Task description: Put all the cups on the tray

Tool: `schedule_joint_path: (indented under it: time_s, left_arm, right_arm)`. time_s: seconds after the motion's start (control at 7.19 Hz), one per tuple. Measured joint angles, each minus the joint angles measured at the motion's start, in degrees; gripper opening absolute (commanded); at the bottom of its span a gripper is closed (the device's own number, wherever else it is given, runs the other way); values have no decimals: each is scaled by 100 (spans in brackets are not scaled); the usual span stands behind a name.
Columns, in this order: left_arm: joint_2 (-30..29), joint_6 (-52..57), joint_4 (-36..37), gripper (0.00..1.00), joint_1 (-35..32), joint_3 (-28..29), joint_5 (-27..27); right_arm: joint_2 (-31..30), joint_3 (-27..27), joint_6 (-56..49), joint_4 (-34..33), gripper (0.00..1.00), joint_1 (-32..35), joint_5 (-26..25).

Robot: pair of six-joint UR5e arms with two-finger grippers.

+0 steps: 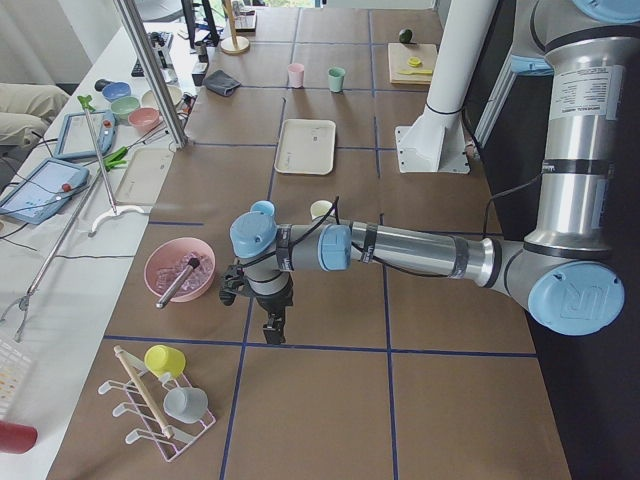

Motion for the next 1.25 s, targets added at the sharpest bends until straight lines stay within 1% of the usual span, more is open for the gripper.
schedule_joint_path:
  time_s: [0.28,0.56,0.7,0.97,1.25]
  left_arm:
    - [-192,-18,-342,100,24,-142,35]
    - [-216,-8,-570,100,34,-143,5]
    - [-217,3,-593,100,37,-142,1]
    - [-216,9,-603,100,38,-162,-7]
    - [-210,18,-604,100,38,-177,-10]
  right_arm:
    - [456,-134,703,359,98,-577,-7]
    - [1193,-388,1693,432,98,-1223,-11]
    - [1556,-570,2192,486,99,-1485,-19]
    - [2123,-1105,2910,991,99,-1896,-69]
    - [2375,-1466,3133,1282,99,-2210,-198]
